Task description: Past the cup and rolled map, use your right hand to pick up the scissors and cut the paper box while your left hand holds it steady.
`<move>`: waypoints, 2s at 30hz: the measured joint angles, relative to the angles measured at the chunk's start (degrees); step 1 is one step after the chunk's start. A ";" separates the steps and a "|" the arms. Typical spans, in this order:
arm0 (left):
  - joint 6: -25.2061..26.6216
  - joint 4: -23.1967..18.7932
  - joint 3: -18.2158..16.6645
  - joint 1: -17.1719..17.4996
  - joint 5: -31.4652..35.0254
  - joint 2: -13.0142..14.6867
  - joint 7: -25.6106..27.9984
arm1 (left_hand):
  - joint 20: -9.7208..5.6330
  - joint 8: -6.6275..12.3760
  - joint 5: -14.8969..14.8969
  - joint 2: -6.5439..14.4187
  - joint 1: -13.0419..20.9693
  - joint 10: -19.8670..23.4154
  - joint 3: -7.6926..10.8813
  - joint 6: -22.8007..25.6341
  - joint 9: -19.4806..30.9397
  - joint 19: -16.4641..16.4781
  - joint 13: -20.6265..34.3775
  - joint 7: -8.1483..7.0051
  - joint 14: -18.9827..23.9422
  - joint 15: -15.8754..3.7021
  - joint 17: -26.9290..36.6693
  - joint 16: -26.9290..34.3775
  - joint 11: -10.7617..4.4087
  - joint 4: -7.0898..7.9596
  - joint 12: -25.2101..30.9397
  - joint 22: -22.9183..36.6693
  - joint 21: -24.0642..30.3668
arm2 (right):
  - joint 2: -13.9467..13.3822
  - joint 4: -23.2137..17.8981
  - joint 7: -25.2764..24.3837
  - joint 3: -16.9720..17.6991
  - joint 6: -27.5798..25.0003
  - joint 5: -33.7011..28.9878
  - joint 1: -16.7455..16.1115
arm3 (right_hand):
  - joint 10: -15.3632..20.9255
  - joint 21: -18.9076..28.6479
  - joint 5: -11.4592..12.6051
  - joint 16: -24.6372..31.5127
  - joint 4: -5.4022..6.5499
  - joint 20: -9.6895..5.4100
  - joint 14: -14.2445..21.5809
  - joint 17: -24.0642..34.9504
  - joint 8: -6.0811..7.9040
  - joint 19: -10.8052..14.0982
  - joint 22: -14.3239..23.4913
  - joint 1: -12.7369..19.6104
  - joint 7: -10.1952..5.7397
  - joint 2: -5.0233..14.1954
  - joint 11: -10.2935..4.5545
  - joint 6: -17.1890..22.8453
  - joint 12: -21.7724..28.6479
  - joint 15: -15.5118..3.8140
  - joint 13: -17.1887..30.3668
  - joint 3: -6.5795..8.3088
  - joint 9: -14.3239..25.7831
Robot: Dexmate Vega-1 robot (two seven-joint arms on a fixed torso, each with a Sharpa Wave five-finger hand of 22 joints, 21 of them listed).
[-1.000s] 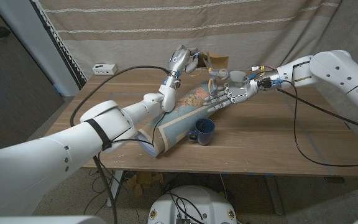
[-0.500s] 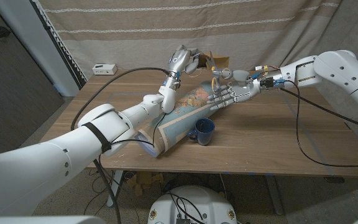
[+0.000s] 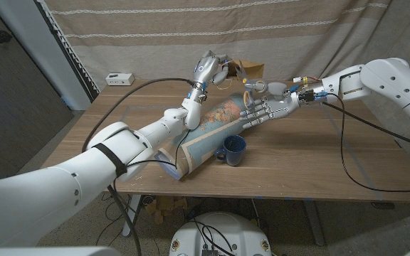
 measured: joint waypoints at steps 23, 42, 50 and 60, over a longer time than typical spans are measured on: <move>-0.86 -3.42 -3.27 2.34 3.53 1.13 0.00 | 0.10 0.45 -0.01 0.00 -0.58 0.00 0.01 0.02 -0.18 -0.51 1.29 -0.24 -0.09 -0.11 0.00 0.00 -0.01 -0.01 -0.24 -0.36 0.88 | -0.75 0.36 -3.90 1.85 0.05 0.43 -0.88 | 0.00 0.00 0.00 0.00 0.00 -0.01 -0.21 -0.04 0.00 -0.01 0.00 0.00 0.00 0.00 0.00 0.00 -0.43 0.21 -0.01 0.00 0.10; -0.62 -4.66 -2.88 2.93 3.87 2.03 0.00 | -0.11 0.57 0.13 0.01 -0.57 -0.01 0.08 0.28 -0.40 -0.71 2.91 -0.24 -0.09 -0.11 0.00 0.00 -0.01 -0.08 -0.09 -0.89 1.33 | -1.00 0.63 -5.78 2.61 0.13 1.20 -1.49 | 0.00 0.00 -0.22 0.00 -0.24 -0.01 -0.09 -0.27 0.00 -0.01 0.00 -0.23 0.00 0.24 0.00 0.00 -0.84 0.32 0.25 0.24 0.10; 0.53 -4.01 -2.08 2.20 3.97 2.27 0.00 | -0.11 1.21 0.13 0.01 -0.57 -0.01 0.20 0.31 -0.48 -0.71 3.36 -0.22 -0.09 -0.11 0.00 0.40 -0.01 -0.20 0.11 -1.14 1.77 | -1.36 0.44 -6.09 2.90 -0.15 1.61 -1.69 | 0.00 0.00 -0.22 0.00 -0.24 -0.01 -0.10 -0.27 0.00 -0.01 0.00 -0.23 0.00 0.24 0.00 0.00 -1.09 0.32 0.26 0.24 0.10; 1.52 -3.72 -0.90 0.66 6.61 3.33 0.00 | -0.11 1.30 0.23 0.01 -0.56 -0.06 1.02 0.39 -1.41 -0.70 3.36 -0.14 -0.09 -0.11 0.00 0.40 -0.06 -0.09 0.37 -1.37 2.31 | -1.64 0.20 -6.29 2.90 -1.12 2.09 -1.73 | 0.00 0.00 -0.22 0.00 -0.24 -0.01 -0.10 -0.53 0.00 -0.01 0.00 -0.22 0.00 0.23 0.00 0.00 -1.10 0.32 0.25 0.24 0.10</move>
